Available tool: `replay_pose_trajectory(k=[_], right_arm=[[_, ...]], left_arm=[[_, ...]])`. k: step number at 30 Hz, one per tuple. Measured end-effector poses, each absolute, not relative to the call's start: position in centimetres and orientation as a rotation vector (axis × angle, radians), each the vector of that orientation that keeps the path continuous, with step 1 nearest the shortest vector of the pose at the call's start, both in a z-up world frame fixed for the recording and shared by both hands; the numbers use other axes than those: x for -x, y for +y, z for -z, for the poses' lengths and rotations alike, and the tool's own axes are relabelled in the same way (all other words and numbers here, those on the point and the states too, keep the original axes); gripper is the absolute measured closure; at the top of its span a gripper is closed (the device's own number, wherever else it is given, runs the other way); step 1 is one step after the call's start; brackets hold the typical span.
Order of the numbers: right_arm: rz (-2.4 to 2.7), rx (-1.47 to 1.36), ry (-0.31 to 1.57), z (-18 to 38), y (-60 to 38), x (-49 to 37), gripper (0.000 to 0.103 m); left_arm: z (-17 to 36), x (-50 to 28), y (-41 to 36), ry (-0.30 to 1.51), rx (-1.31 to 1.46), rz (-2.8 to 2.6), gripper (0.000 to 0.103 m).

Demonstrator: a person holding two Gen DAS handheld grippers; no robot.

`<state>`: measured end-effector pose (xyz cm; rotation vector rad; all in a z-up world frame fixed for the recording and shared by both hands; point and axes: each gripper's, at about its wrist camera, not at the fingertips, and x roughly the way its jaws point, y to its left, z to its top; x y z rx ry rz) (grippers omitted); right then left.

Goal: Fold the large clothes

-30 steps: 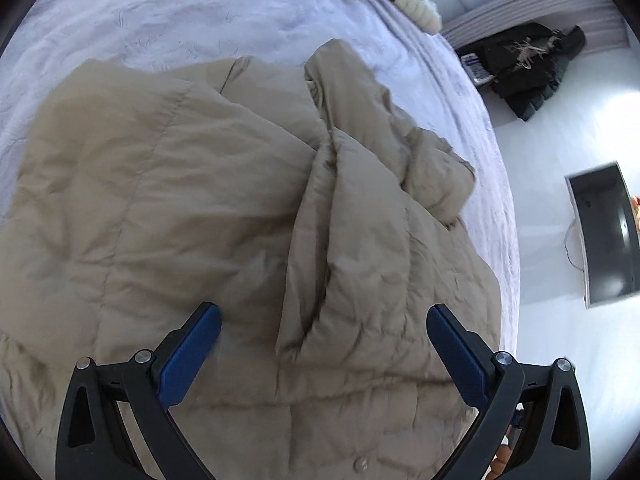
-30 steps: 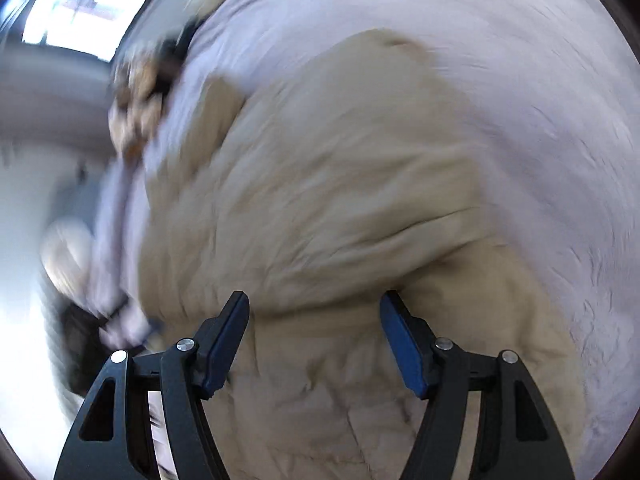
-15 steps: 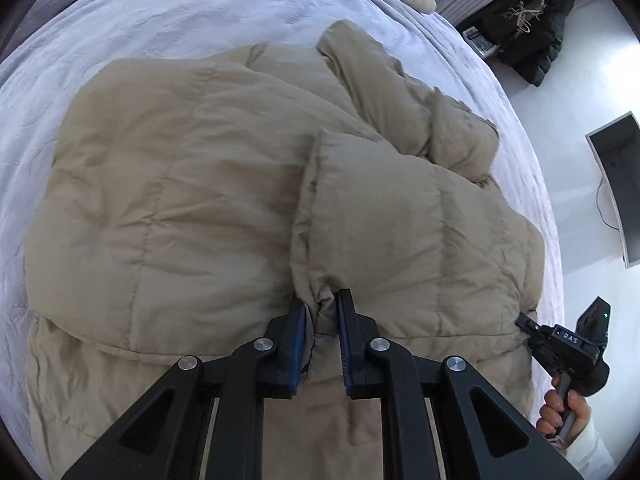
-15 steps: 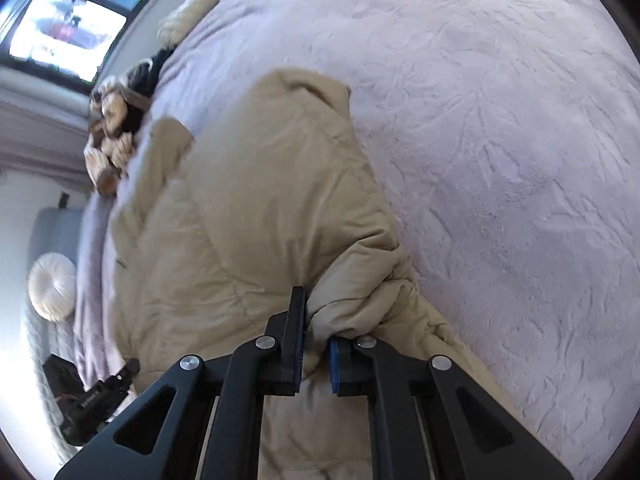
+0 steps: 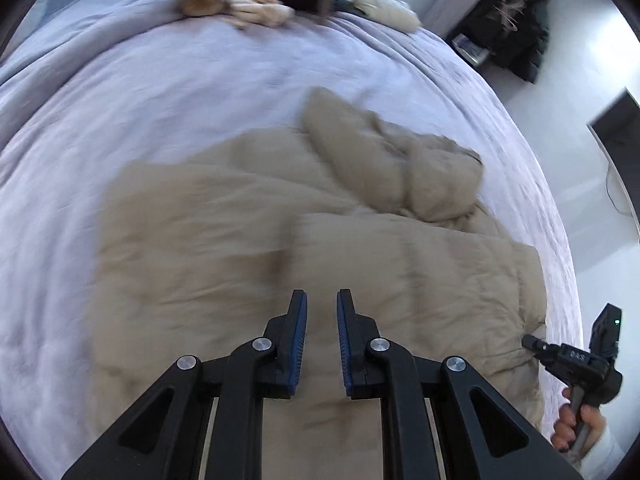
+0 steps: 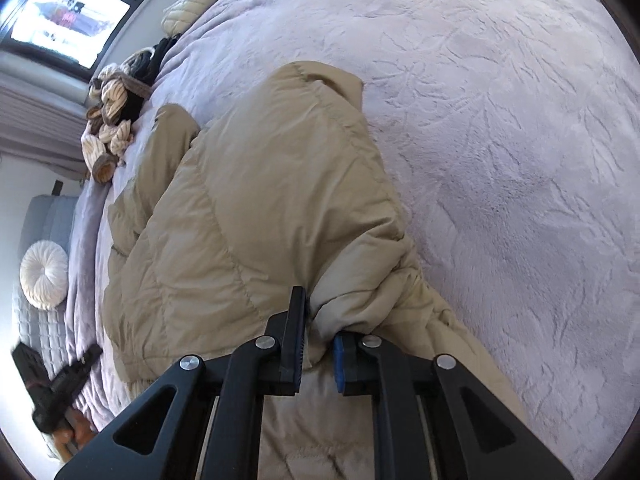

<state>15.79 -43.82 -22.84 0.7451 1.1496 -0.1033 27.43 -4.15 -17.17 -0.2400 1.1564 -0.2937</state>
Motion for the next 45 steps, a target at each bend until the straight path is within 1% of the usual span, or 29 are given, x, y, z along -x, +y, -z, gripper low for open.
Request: replay_pose_trajectory(k=[1, 2, 3, 4, 5, 7, 9, 11, 13, 15, 17, 18, 19, 20, 21, 22, 23, 25, 29, 32, 36, 39, 41, 45], right_arm=[[0.099, -0.736, 1.164, 22.5, -43.7, -15.8, 0.084], [0.086, -0.729, 1.179, 22.1, -43.5, -15.6, 0.072], [0.070, -0.723, 1.188, 21.7, -43.4, -15.4, 0.065], [0.041, -0.715, 1.190, 21.1, -43.2, -15.1, 0.052], [-0.007, -0.708, 1.178, 20.2, -43.0, -14.7, 0.050], [-0.107, -0.678, 1.108, 17.9, -42.9, -14.1, 0.050], [-0.085, -0.604, 1.033, 15.9, -43.8, -14.2, 0.050], [0.001, -0.608, 0.998, 15.8, -45.9, -15.4, 0.050], [0.070, -0.745, 1.001, 18.0, -49.1, -17.1, 0.050], [0.094, -0.935, 1.038, 21.8, -51.7, -19.0, 0.050], [0.060, -1.128, 1.061, 25.2, -52.9, -20.7, 0.050], [0.027, -1.153, 1.052, 25.5, -52.6, -21.6, 0.052], [0.006, -1.095, 1.047, 24.8, -52.0, -22.5, 0.068], [-0.001, -1.013, 1.048, 24.0, -51.4, -23.3, 0.077], [-0.002, -0.894, 1.053, 23.0, -50.4, -24.2, 0.078], [0.005, -0.816, 1.068, 22.8, -49.9, -24.7, 0.083], [0.033, -0.730, 1.094, 23.1, -49.5, -25.2, 0.085], [0.071, -0.661, 1.119, 24.4, -49.8, -25.3, 0.085], [0.095, -0.658, 1.092, 25.8, -50.9, -24.5, 0.083], [0.175, -0.653, 1.082, 24.5, -51.1, -23.4, 0.078], [0.251, -0.510, 1.018, 20.3, -49.0, -20.2, 0.078], [0.204, -0.403, 0.993, 18.2, -46.3, -17.2, 0.078], [0.160, -0.365, 1.015, 18.1, -44.9, -15.9, 0.078], [0.167, -0.322, 1.085, 19.8, -43.4, -14.2, 0.078]], left_arm=[[17.8, -27.9, -5.3, 1.165, 0.214, 0.287, 0.086], [18.7, -28.3, -6.1, 1.172, 0.175, 0.264, 0.086], [19.8, -28.6, -6.6, 1.182, 0.141, 0.236, 0.086], [20.9, -29.0, -6.7, 1.201, 0.139, 0.223, 0.086], [21.5, -29.2, -7.0, 1.217, 0.161, 0.219, 0.086], [22.0, -29.5, -6.6, 1.221, 0.203, 0.220, 0.086], [22.1, -29.7, -6.1, 1.223, 0.215, 0.225, 0.086], [22.1, -30.0, -6.0, 1.227, 0.202, 0.226, 0.086], [22.1, -30.0, -6.0, 1.227, 0.189, 0.224, 0.086], [22.2, -30.1, -6.2, 1.227, 0.187, 0.218, 0.086], [22.4, -29.8, -6.8, 1.226, 0.186, 0.212, 0.086], [22.3, -29.6, -6.7, 1.226, 0.183, 0.209, 0.086], [22.4, -29.6, -6.8, 1.223, 0.177, 0.203, 0.086], [22.5, -29.6, -6.8, 1.222, 0.175, 0.200, 0.086], [22.7, -29.6, -7.0, 1.221, 0.172, 0.197, 0.086], [22.8, -29.7, -7.2, 1.220, 0.171, 0.196, 0.086], [23.0, -29.6, -7.2, 1.218, 0.173, 0.196, 0.086], [23.1, -29.5, -7.4, 1.212, 0.176, 0.203, 0.086], [23.4, -29.0, -7.4, 1.197, 0.159, 0.217, 0.086], [23.4, -29.0, -7.3, 1.198, 0.160, 0.218, 0.086], [23.5, -29.0, -7.3, 1.202, 0.160, 0.214, 0.086], [23.5, -29.0, -7.2, 1.202, 0.160, 0.215, 0.086], [23.5, -29.0, -7.1, 1.203, 0.160, 0.212, 0.086], [23.3, -29.1, -7.4, 1.210, 0.155, 0.211, 0.086]])
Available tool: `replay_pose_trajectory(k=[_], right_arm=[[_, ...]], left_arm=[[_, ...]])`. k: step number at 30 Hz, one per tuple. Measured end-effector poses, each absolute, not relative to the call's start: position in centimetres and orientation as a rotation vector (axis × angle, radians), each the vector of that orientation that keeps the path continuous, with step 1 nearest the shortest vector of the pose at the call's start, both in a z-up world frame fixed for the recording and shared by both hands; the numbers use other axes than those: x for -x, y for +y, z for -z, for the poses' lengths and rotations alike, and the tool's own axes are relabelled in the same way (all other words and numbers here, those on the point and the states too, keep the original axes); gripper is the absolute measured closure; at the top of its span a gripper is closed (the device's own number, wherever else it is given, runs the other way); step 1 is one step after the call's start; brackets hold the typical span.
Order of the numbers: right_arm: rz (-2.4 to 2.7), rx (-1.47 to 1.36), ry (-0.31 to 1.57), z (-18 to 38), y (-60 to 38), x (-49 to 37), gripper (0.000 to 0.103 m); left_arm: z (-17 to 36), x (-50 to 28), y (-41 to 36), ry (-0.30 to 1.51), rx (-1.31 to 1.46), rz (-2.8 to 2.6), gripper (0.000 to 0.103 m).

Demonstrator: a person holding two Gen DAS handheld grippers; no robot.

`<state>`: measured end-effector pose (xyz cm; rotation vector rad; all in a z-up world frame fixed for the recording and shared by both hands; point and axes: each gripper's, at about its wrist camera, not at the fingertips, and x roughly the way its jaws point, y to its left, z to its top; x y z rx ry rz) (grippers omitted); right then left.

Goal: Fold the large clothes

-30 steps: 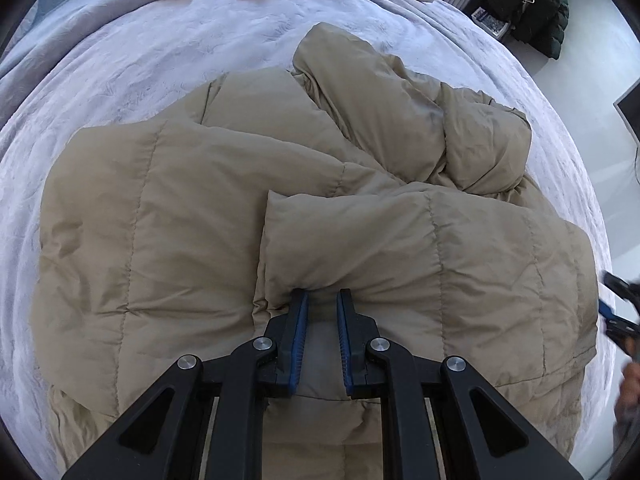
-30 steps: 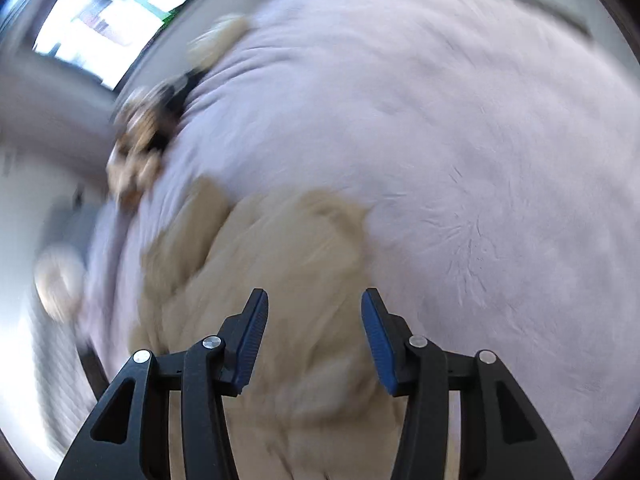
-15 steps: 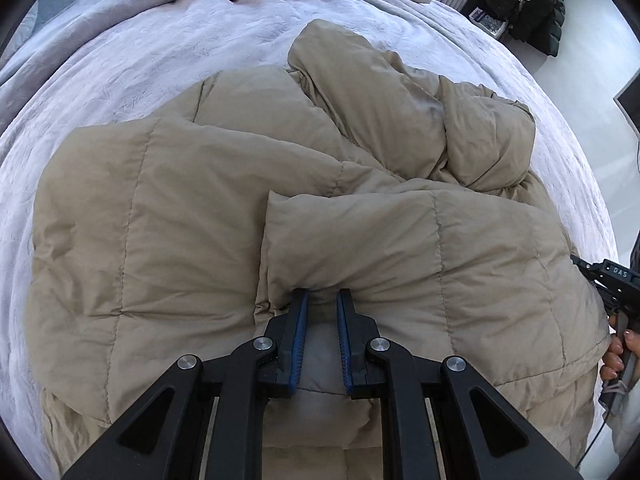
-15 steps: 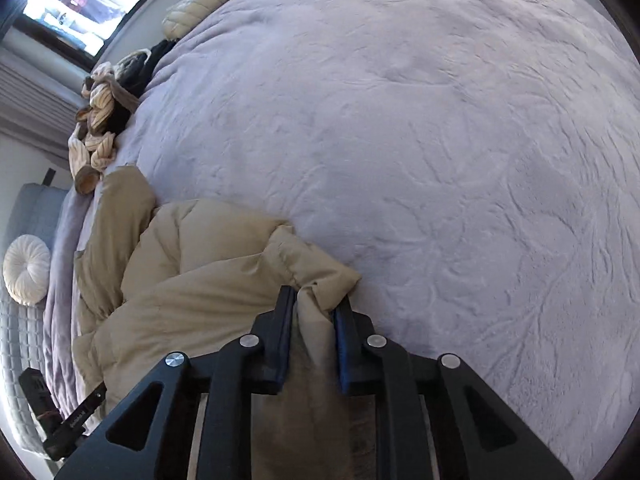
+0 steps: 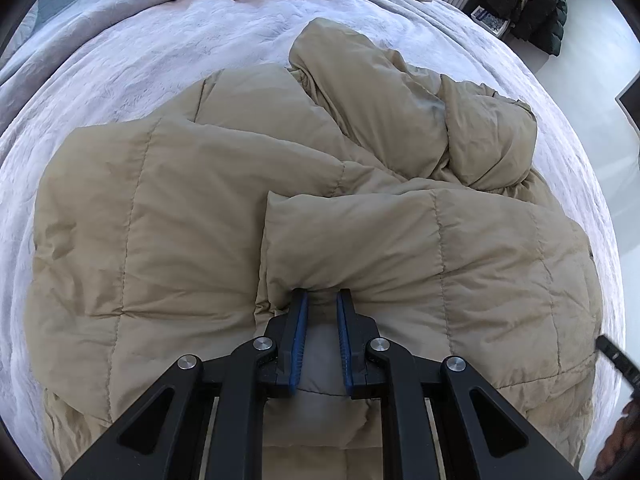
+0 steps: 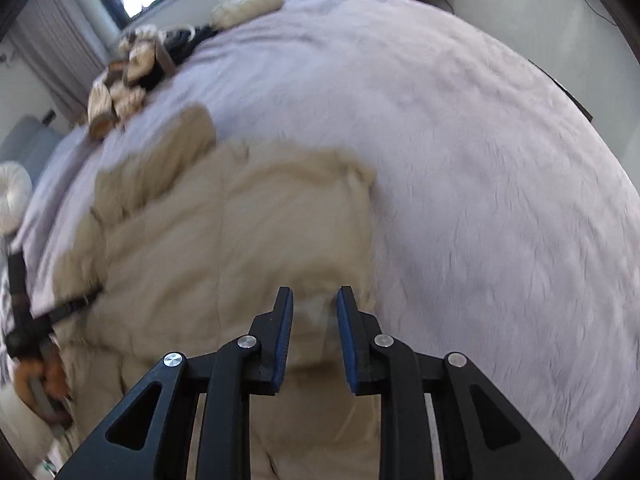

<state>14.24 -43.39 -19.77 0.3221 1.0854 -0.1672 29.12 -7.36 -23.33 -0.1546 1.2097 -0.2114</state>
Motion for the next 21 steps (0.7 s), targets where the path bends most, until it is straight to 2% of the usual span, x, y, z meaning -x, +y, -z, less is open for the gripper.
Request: replay_pose_trajectory(k=[7, 21], right_arm=[[0.209, -0.390, 1.154, 23.0, -45.2, -13.3, 0.078], [0.218, -0.400, 1.190, 19.7, -43.8, -12.1, 0.075]], left_arm=[[23.2, -29.7, -7.6, 1.222, 0.160, 0.215, 0.086], [18.9, -28.5, -3.7, 1.251, 0.146, 0.102, 0.086]])
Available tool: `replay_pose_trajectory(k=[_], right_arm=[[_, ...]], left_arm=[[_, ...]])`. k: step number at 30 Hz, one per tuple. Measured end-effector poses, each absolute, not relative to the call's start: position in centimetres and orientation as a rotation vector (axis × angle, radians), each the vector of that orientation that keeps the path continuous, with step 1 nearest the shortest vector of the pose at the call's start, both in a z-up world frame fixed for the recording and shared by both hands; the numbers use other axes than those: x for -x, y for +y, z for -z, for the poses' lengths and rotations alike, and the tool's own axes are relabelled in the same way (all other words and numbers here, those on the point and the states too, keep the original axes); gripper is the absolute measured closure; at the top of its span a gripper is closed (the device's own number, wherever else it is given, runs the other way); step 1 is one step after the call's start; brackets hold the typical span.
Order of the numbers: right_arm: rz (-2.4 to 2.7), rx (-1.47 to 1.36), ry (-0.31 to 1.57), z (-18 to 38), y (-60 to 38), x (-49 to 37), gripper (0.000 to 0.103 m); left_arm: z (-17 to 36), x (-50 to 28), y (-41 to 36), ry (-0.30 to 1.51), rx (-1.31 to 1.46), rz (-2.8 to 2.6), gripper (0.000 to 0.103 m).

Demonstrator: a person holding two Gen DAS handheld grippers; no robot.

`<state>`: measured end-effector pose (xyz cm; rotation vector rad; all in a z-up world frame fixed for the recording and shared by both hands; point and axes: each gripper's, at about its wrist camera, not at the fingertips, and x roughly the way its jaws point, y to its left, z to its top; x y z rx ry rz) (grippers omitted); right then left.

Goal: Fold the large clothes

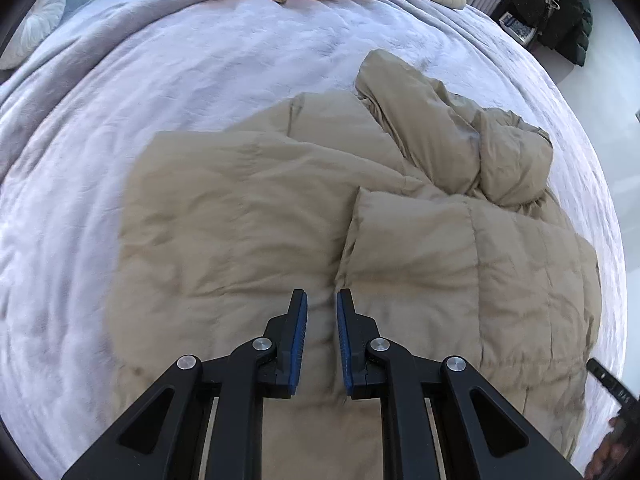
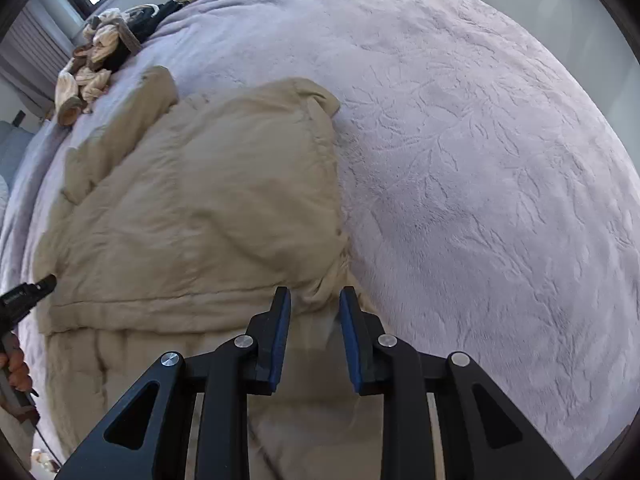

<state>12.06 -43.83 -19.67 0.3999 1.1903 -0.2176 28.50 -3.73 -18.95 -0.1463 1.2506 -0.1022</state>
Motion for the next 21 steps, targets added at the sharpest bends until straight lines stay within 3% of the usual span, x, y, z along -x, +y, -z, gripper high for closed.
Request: replay_pose_trajectory(k=[11, 12, 13, 15, 21], right_arm=[[0.166, -0.458, 1.231, 17.1, -41.6, -8.8, 0.066], [0.161, -0.462, 1.237, 17.0, -41.2, -8.5, 0.064], [0.153, -0.467, 1.243, 16.8, -40.9, -8.1, 0.061], [0.134, -0.472, 1.257, 16.4, -40.2, -7.4, 0.058], [0.079, -0.480, 1.296, 15.4, -39.5, -5.5, 0.054]], left_arm=[[15.3, -22.4, -4.6, 1.286, 0.093, 0.170, 0.086], [15.0, -21.9, -4.8, 1.287, 0.085, 0.185, 0.080], [14.5, -21.1, -5.0, 1.287, 0.068, 0.193, 0.049], [13.7, -20.0, -5.0, 1.266, 0.060, 0.181, 0.012], [12.3, -17.6, -5.5, 1.272, 0.062, 0.168, 0.009]])
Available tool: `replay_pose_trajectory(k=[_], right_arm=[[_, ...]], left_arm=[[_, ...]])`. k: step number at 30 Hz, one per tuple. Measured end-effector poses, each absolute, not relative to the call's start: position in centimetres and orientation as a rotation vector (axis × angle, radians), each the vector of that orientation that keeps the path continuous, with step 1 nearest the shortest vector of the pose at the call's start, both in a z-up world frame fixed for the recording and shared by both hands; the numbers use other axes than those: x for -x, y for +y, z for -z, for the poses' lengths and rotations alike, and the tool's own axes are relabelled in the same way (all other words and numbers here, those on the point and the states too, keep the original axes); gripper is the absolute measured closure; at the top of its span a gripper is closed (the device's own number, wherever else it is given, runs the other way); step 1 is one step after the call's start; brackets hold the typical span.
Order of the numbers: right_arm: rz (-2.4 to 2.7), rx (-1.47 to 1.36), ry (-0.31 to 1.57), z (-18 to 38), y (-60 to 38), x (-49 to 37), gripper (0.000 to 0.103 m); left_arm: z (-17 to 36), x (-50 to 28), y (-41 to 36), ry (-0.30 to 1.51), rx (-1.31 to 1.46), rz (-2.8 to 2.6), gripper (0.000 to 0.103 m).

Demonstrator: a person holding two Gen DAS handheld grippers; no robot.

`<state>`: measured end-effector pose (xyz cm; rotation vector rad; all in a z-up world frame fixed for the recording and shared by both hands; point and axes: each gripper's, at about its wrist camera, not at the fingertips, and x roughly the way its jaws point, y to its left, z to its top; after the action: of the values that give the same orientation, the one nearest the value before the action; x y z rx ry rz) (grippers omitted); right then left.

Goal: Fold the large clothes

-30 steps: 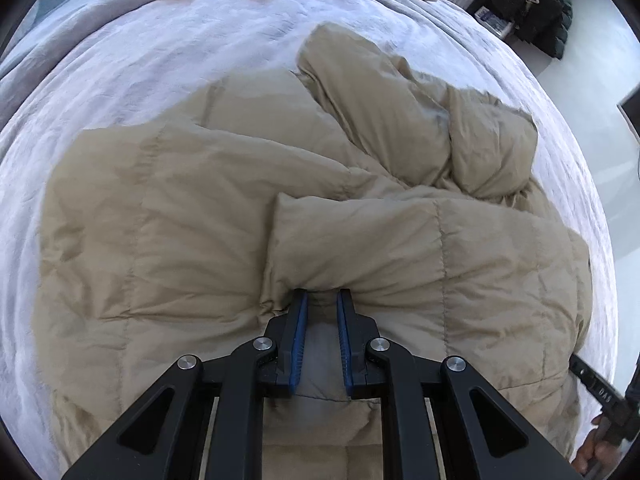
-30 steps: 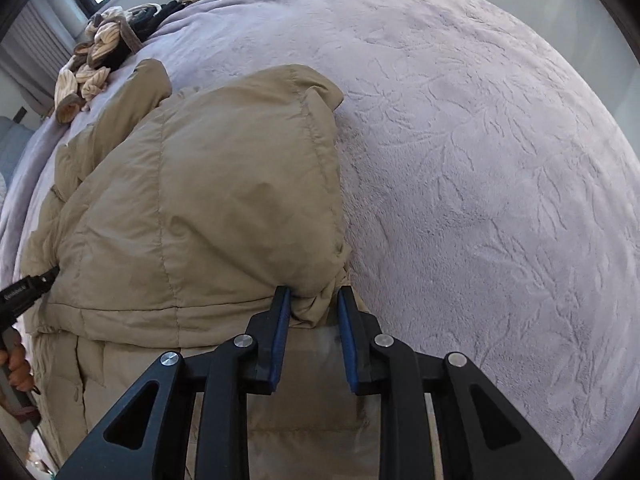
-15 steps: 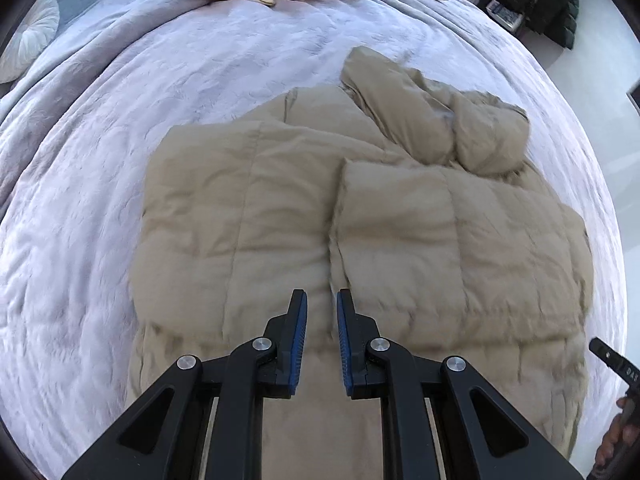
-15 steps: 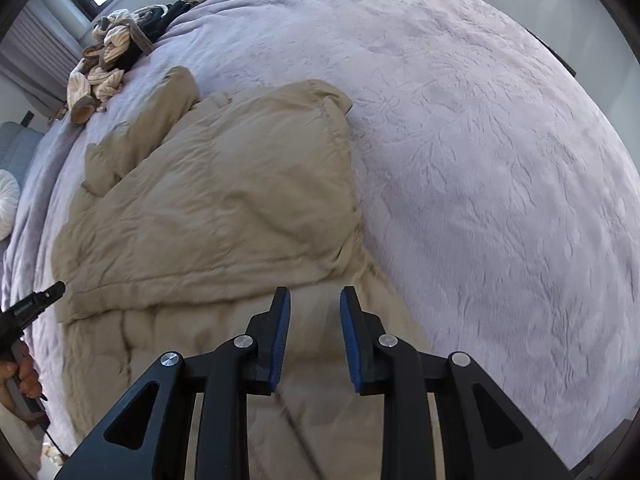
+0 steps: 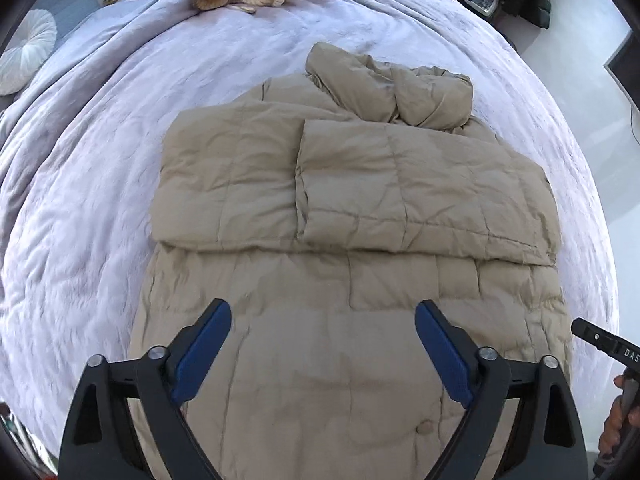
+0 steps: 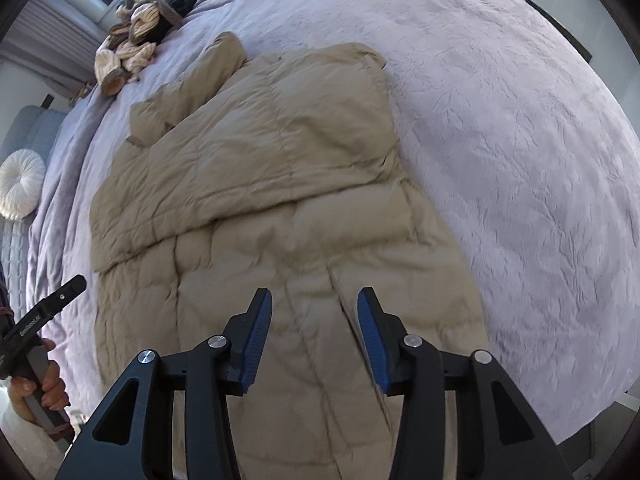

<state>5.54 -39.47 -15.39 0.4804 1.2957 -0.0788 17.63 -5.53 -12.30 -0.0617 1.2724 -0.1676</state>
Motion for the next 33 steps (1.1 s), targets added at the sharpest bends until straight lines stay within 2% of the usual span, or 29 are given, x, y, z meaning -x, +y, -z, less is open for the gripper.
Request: replay_pose_trajectory(k=[3, 4, 6, 8, 20, 29, 33], right_arm=[[0.062, -0.494, 1.305, 15.1, -39.7, -5.1, 0.045], [0.051, -0.495, 1.306, 15.0, -39.8, -4.9, 0.044], [0.041, -0.498, 1.307, 14.7, -39.9, -4.6, 0.037], [0.024, -0.506, 1.298, 14.3, -40.1, -4.2, 0.016], [-0.068, -0.578, 1.294, 14.1, -40.3, -3.1, 0.016], [0.000, -0.675, 1.222, 13.8, -38.7, -0.4, 0.016], [0.046, -0.742, 1.247, 14.5, -38.2, 1.5, 0.016]], left_arm=[[11.7, -16.5, -5.6, 1.266, 0.048, 0.136, 0.008], [11.5, -16.1, -5.8, 1.258, 0.040, 0.118, 0.000], [11.1, -15.3, -5.8, 1.248, 0.034, 0.091, 0.000], [10.9, -14.5, -5.9, 1.249, 0.039, 0.068, 0.000], [10.5, -9.9, -4.9, 1.270, 0.035, -0.063, 0.000], [12.7, -6.3, -0.5, 1.329, 0.100, -0.032, 0.000], [14.0, -3.2, 2.4, 1.354, 0.123, -0.029, 0.000]])
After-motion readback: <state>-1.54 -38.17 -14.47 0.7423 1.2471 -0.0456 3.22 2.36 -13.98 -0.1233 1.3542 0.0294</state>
